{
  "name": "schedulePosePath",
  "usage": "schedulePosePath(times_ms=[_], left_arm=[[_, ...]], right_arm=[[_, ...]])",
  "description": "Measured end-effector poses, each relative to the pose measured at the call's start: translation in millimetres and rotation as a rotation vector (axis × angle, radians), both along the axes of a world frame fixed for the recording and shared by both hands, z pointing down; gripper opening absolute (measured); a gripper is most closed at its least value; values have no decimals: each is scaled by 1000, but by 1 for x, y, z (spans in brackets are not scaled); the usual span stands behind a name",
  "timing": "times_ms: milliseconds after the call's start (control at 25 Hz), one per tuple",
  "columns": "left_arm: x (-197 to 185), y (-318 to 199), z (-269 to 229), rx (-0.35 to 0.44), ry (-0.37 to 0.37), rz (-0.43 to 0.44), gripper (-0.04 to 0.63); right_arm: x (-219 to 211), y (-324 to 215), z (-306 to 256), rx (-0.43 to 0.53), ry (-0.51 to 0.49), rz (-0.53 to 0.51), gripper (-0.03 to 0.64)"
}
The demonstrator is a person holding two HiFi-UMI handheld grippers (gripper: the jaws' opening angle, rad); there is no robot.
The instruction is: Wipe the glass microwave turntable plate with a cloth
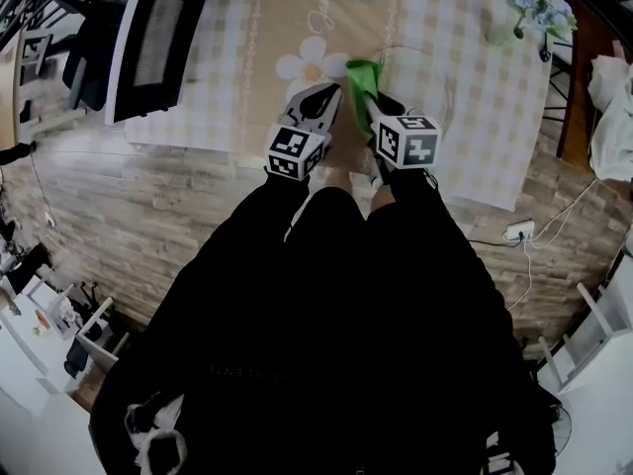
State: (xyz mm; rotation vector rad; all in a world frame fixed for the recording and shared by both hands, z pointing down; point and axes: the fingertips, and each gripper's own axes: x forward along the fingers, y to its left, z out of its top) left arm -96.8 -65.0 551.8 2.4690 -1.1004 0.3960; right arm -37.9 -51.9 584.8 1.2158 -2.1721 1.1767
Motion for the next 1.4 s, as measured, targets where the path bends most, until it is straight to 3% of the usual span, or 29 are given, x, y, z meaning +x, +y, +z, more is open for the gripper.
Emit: schedulePosePath(times_ms=[280,520,760,1400], left_arm=[[-19,5,6,-13,-9,-16,23],[-22,5,7,-18,-13,-17,23],[-15,3,7,-16,-15,1,23],[38,5,8,-21,-14,93,23]], right_arm=[[-34,8,22,-31,25,-68,54],[-30,8,52,-53,131,-115,54],[-25,8,55,-41,158,-126,55],[42,20,56,-55,182,-28,55]])
